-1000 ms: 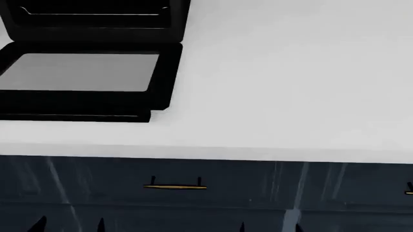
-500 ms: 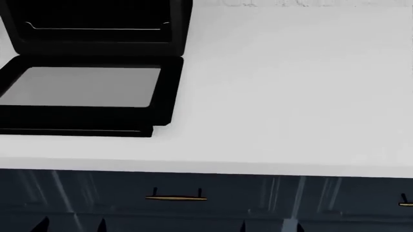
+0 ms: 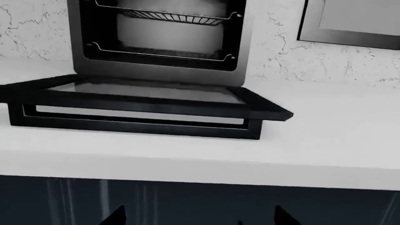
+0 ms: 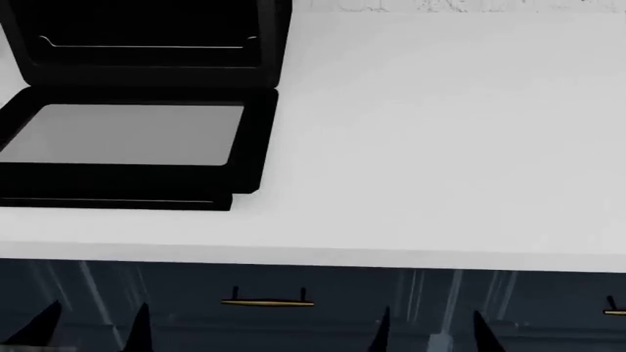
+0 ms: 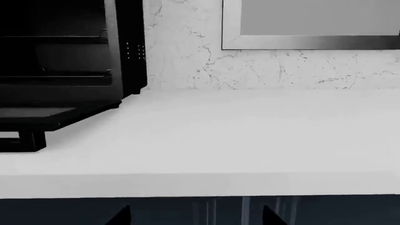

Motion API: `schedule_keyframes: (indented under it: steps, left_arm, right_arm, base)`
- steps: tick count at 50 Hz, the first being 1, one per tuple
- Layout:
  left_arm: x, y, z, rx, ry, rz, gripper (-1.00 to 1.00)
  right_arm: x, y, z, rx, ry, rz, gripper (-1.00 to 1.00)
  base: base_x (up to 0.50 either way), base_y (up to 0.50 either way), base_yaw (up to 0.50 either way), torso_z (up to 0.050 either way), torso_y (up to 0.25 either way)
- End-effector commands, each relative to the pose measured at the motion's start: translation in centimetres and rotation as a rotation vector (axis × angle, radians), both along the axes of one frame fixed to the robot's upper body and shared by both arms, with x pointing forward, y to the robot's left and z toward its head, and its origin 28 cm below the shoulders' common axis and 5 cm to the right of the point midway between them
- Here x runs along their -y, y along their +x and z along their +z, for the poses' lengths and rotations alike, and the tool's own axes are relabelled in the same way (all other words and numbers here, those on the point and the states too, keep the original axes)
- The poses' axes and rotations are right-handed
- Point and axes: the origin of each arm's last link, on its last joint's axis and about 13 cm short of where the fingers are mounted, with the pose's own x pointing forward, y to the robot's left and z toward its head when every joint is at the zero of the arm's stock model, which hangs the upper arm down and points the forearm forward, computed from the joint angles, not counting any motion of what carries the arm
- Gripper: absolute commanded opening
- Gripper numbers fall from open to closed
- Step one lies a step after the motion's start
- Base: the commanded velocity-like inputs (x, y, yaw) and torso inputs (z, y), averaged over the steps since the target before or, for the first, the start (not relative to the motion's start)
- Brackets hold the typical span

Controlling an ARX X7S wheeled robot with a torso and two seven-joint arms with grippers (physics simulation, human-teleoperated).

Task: Close the toaster oven door.

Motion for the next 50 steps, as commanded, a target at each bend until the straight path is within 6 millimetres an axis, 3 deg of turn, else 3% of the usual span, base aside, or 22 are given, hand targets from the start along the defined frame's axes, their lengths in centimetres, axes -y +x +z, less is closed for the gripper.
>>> schedule_keyframes:
  steps: [1, 7, 14, 21, 28, 50]
  left_arm:
    - [-1.4, 1.3, 5.8, 0.049, 0.007, -0.023, 1.0]
    - [-2.5, 3.0, 10.3, 0.13, -0.006, -0.054, 1.0]
    - [-4.4, 5.4, 13.7, 0.128, 0.021, -0.031, 1.0]
    - [-5.0, 6.5, 15.5, 0.129, 0.061, -0.017, 1.0]
    - [-4.4, 6.1, 15.4, 0.146, 0.07, -0.057, 1.0]
    - [-4.0, 5.8, 15.6, 0.152, 0.087, -0.058, 1.0]
  right_arm:
    - [1.5, 0.4, 5.9, 0.11, -0.058, -0.033, 1.0]
    - [3.3, 0.5, 10.9, 0.2, -0.099, -0.063, 1.0]
    - [5.5, 0.8, 16.2, 0.254, -0.159, -0.102, 1.0]
    - [6.1, 1.3, 18.8, 0.273, -0.186, -0.114, 1.0]
    - [5.9, 1.1, 19.0, 0.271, -0.208, -0.103, 1.0]
    - [6.2, 0.6, 18.4, 0.269, -0.194, -0.109, 1.0]
  base:
    - [0.0, 0.0, 0.0, 0.0, 0.0]
    - [0.0, 0.0, 0.0, 0.0, 0.0]
    - [0.0, 0.0, 0.0, 0.0, 0.0]
    - [0.0, 0.0, 0.0, 0.0, 0.0]
    - [0.0, 0.05, 0.0, 0.0, 0.0]
    - [0.0, 0.5, 0.0, 0.0, 0.0]
